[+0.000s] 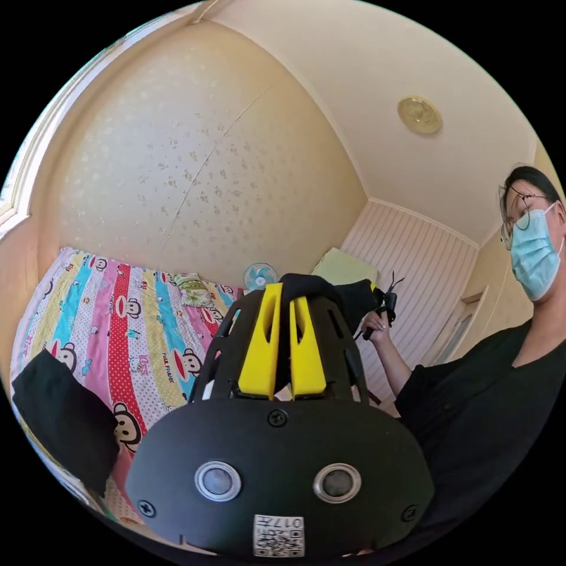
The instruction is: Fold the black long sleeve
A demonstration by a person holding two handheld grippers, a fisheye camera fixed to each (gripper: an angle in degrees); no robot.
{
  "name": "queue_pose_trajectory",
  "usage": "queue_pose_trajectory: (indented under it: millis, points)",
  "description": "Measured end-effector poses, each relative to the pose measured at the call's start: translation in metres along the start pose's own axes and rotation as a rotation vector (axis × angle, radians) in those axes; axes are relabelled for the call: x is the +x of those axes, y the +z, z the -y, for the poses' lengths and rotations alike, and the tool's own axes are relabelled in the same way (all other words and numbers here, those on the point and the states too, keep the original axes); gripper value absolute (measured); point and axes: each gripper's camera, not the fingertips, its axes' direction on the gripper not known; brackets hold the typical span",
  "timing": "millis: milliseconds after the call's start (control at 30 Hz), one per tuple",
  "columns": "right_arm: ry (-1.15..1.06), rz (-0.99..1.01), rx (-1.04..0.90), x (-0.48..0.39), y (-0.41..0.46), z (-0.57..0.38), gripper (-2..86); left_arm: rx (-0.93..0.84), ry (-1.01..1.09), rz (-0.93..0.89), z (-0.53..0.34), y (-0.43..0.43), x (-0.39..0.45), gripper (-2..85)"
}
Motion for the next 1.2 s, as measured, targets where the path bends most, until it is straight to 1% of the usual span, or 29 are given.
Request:
queue_pose_trajectory:
  millis: [67,133,233,300,367,500,567,600,667,700,733,767,800,833,867,933,1000,1067,1100,1133,1200]
  points:
    - [0.009,0.010,-0.016,0.000,-0.024,-0.026,3.1,-0.093,0.050,-0.043,-0.006,0.000,0.006,0.0]
    - [0.011,0.008,-0.036,-0.006,-0.036,-0.041,3.1,-0.207,0.095,-0.017,-0.020,0.000,0.022,0.0]
    - [0.004,0.070,-0.021,-0.014,-0.051,-0.052,3.0,-0.277,0.042,0.003,-0.030,-0.008,0.031,0.0]
    - [-0.003,0.105,0.012,-0.012,-0.057,-0.045,3.0,-0.289,0.015,0.006,-0.027,-0.014,0.037,0.0]
    - [0.005,0.127,0.022,0.003,-0.056,-0.017,3.0,-0.273,0.031,0.012,-0.017,-0.018,0.047,0.1]
    - [0.004,0.109,-0.043,0.047,-0.036,0.036,3.0,-0.249,0.027,0.090,0.021,-0.010,0.040,0.1]
    - [0.113,0.028,-0.172,0.103,-0.003,0.064,3.1,-0.273,0.005,0.150,0.032,0.005,0.018,0.3]
    - [0.147,-0.003,-0.212,0.121,0.007,0.068,3.2,-0.299,-0.022,0.181,0.036,0.019,-0.006,0.4]
    - [0.230,-0.131,-0.380,0.195,0.057,0.076,3.3,-0.333,-0.136,0.189,0.039,0.043,-0.061,0.8]
    - [0.240,-0.158,-0.420,0.216,0.071,0.076,3.4,-0.357,-0.233,0.193,0.038,0.062,-0.104,1.1]
    - [0.255,-0.207,-0.501,0.259,0.103,0.074,3.5,-0.375,-0.322,0.215,0.035,0.083,-0.150,1.6]
    - [0.287,-0.258,-0.573,0.304,0.137,0.069,3.7,-0.383,-0.361,0.235,0.032,0.093,-0.173,2.0]
    - [0.312,-0.288,-0.605,0.326,0.153,0.066,3.9,-0.398,-0.461,0.289,0.024,0.112,-0.220,2.9]
    - [0.365,-0.358,-0.661,0.369,0.184,0.058,4.3,-0.406,-0.555,0.344,0.014,0.127,-0.261,5.1]
    - [0.399,-0.425,-0.716,0.404,0.210,0.050,4.8,-0.409,-0.581,0.372,0.008,0.133,-0.278,6.1]
    - [0.431,-0.529,-0.764,0.440,0.235,0.037,5.6,-0.436,-0.673,0.526,-0.022,0.141,-0.325,9.2]
    - [0.476,-0.558,-0.810,0.462,0.248,0.020,6.9,-0.454,-0.724,0.605,-0.053,0.136,-0.338,10.6]
    - [0.551,-0.543,-0.915,0.479,0.253,-0.021,9.3,-0.495,-0.767,0.649,-0.097,0.130,-0.342,11.2]
    - [0.570,-0.548,-0.946,0.482,0.251,-0.034,9.7,-0.556,-0.800,0.683,-0.130,0.126,-0.344,11.5]
    - [0.622,-0.575,-1.017,0.486,0.244,-0.062,10.6,-0.621,-0.835,0.724,-0.162,0.119,-0.346,12.1]
    - [0.720,-0.617,-1.121,0.490,0.227,-0.105,11.9,-0.710,-0.898,0.779,-0.207,0.106,-0.350,13.1]
